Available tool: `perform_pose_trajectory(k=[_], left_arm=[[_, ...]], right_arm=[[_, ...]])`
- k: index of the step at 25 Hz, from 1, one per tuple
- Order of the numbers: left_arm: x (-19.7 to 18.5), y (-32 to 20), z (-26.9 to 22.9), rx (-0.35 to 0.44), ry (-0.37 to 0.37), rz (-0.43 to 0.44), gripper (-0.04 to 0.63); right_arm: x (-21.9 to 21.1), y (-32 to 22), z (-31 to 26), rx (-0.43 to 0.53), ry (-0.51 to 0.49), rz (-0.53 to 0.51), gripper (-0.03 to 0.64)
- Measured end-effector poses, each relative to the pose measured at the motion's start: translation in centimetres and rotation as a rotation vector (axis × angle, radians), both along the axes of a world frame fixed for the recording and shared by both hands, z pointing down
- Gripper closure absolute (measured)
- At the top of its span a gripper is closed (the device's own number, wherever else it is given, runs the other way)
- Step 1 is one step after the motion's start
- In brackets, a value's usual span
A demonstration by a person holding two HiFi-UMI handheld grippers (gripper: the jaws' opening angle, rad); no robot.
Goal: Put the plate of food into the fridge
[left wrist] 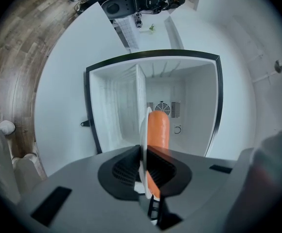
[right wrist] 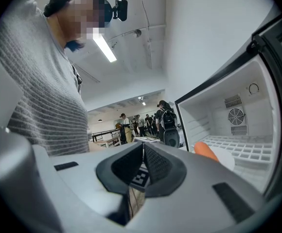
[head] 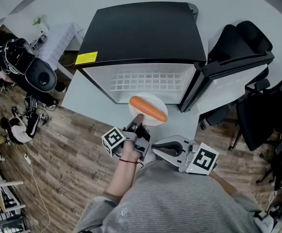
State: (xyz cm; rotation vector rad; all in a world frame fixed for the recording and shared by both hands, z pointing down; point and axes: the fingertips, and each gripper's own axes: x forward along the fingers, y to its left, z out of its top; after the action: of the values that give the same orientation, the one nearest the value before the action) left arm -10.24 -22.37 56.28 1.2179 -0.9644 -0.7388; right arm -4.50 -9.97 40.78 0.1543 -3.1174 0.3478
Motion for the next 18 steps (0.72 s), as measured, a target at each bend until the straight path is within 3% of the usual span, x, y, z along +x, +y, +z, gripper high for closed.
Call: perform_pose_trajectory(k=[8, 13, 18], left_arm=[[-1.0, -4.4, -0.7, 0.006, -0.011, -0.049, 0.560], [-0.9, -6.3, -0.6, 0.004, -0.020, -0.062, 0.560], [-1.1, -7.5, 0.1, -0.017, -0.022, -0.079, 0.560]], right_arm=[[0.8, -1.7, 0.3, 0.002, 0.012, 0.027, 0.601], [1.7, -3.6, 0.5, -0.079, -0.033, 0.070, 0.601], [2.5, -4.8, 0.9, -0.083, -0.031, 0.131, 0.601]])
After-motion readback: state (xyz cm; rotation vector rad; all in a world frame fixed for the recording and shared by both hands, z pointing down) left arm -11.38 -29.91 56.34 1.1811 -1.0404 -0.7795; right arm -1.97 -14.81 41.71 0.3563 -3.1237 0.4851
